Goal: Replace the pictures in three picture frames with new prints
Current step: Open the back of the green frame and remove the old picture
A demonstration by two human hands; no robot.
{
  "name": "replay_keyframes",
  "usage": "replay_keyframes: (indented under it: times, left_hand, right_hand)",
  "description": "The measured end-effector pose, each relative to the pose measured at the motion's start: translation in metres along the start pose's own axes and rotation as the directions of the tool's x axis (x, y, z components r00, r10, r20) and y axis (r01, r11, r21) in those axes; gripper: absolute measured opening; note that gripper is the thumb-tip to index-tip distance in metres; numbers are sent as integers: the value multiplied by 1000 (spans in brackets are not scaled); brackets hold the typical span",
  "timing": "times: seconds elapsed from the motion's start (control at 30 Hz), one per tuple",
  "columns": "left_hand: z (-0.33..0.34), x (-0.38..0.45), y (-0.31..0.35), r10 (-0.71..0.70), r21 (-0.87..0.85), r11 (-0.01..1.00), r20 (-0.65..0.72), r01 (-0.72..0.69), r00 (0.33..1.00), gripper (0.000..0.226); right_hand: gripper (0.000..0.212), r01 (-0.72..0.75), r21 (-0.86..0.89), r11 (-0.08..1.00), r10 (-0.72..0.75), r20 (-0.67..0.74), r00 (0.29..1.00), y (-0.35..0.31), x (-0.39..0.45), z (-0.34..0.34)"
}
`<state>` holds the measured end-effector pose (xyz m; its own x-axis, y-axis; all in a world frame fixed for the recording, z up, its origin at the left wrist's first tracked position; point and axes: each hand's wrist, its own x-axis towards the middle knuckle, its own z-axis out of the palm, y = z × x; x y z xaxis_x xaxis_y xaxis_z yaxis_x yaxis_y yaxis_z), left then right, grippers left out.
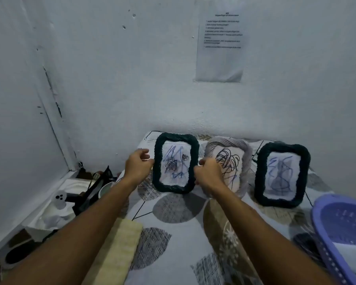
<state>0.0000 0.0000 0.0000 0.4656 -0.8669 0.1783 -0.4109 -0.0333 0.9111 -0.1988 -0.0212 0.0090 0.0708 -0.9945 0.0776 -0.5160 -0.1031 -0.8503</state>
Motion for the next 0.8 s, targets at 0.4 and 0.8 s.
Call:
replay_keyframes:
  times: [0.4,0.8]
  left_hand:
    - [9,3,-13,-74,-54,995,133,81,988,33]
    - [-32,-87,29,-80,-251,954,308,162,948,18]
  right_hand:
    - [14,-94,54,994,98,-70,993,10,11,25]
    - [16,45,533,845,-60,10,998,-4,-88,-55]
